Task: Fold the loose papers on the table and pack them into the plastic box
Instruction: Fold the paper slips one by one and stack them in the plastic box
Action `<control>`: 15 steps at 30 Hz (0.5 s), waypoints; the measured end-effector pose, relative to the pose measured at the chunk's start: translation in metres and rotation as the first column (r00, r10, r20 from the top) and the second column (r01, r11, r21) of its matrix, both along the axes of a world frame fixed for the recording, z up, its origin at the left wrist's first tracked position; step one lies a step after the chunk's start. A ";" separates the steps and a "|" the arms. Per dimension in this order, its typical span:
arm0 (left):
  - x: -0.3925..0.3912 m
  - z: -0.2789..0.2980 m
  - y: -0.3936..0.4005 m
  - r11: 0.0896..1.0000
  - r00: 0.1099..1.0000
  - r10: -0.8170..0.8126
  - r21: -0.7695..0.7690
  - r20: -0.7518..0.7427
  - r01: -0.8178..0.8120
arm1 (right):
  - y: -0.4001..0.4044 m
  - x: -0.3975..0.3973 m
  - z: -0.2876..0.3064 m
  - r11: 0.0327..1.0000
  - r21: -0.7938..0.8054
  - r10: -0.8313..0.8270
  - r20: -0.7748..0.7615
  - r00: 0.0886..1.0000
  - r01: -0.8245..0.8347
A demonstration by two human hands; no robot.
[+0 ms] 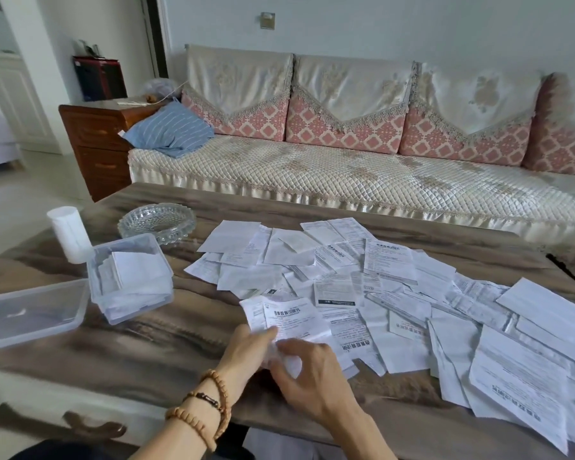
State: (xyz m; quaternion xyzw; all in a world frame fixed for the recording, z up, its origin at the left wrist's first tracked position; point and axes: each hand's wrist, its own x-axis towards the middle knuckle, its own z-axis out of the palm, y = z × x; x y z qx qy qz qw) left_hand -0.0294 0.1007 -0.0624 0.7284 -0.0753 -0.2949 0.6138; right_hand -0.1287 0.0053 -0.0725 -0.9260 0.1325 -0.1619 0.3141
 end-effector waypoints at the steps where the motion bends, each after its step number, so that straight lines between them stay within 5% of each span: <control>1: 0.003 -0.005 0.001 0.997 0.997 0.063 0.040 0.048 -0.065 | -0.001 -0.005 0.003 0.994 0.111 0.007 -0.001 1.000 -0.007; 5: -0.003 0.000 0.007 0.993 0.993 0.096 0.064 0.070 -0.101 | -0.029 -0.006 0.005 0.940 0.088 -0.333 0.021 0.943 0.330; 8: -0.004 0.006 0.015 0.997 0.997 0.073 -0.041 0.008 -0.073 | -0.040 -0.002 0.014 0.821 0.353 -0.427 -0.142 0.893 0.449; 12: -0.001 0.017 0.033 0.983 0.999 -0.007 -0.184 -0.049 -0.002 | -0.032 0.000 0.013 0.636 0.724 -0.244 -0.140 0.960 0.267; 15: -0.003 0.017 0.041 0.982 0.998 -0.063 -0.177 -0.005 0.061 | -0.012 0.008 0.007 0.651 0.746 -0.147 -0.060 0.987 0.142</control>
